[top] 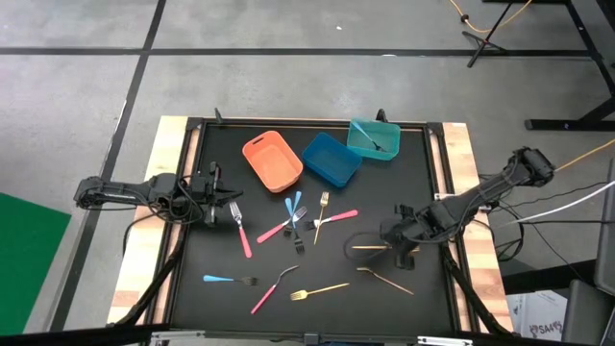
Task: Sort silverware by color (type)
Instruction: Put the gold fork into the blue bin
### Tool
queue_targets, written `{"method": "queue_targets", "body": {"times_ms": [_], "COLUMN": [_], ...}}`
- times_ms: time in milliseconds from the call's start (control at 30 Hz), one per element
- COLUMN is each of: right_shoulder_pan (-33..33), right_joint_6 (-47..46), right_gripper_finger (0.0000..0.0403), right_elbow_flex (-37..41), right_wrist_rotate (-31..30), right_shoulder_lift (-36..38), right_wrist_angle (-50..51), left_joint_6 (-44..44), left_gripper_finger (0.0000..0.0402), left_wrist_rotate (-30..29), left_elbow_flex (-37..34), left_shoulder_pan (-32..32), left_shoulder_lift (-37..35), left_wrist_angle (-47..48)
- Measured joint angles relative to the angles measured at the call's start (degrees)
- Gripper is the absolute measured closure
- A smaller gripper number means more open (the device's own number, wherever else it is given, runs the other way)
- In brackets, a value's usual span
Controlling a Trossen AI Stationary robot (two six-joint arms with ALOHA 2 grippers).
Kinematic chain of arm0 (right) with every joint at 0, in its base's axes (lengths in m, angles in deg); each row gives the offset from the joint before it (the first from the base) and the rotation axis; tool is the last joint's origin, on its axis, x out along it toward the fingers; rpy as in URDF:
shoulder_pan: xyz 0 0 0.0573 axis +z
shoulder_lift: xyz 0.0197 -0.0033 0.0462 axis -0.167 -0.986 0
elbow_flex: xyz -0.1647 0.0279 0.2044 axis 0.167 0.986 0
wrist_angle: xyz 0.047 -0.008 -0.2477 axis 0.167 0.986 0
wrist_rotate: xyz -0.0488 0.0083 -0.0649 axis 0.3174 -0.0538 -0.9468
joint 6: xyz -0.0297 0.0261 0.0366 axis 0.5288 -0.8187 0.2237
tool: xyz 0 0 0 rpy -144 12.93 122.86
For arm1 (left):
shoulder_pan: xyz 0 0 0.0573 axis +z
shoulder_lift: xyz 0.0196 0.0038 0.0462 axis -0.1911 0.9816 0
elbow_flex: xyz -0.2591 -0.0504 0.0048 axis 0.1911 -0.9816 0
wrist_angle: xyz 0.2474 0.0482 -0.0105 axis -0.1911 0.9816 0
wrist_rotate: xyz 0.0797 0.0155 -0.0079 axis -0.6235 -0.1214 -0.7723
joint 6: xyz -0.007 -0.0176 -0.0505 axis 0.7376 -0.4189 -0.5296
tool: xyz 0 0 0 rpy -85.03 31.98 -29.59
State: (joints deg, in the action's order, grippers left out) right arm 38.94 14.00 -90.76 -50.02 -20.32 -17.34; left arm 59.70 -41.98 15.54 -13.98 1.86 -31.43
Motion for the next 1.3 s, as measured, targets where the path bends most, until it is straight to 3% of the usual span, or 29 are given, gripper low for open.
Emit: {"method": "queue_targets", "body": {"times_ms": [767,1300], "right_shoulder_pan": [1.0,1.0], "right_joint_6": [-1.3,0.0], "right_gripper_finger": [0.0331,0.0331], "right_elbow_flex": [0.0,0.7], "right_wrist_rotate": [0.6,3.0], "right_shoulder_lift": [-15.3,-17.0], "right_wrist_angle": [1.6,0.9], "left_joint_6": [0.0,0.0], "left_gripper_finger": [0.0401,0.0401], "left_wrist_rotate": [0.0,0.0], "left_elbow_flex": [0.0,0.0], "left_shoulder_pan": [0.0,0.0], "left_shoulder_lift": [0.0,0.0], "left_wrist_angle": [0.0,0.0]}}
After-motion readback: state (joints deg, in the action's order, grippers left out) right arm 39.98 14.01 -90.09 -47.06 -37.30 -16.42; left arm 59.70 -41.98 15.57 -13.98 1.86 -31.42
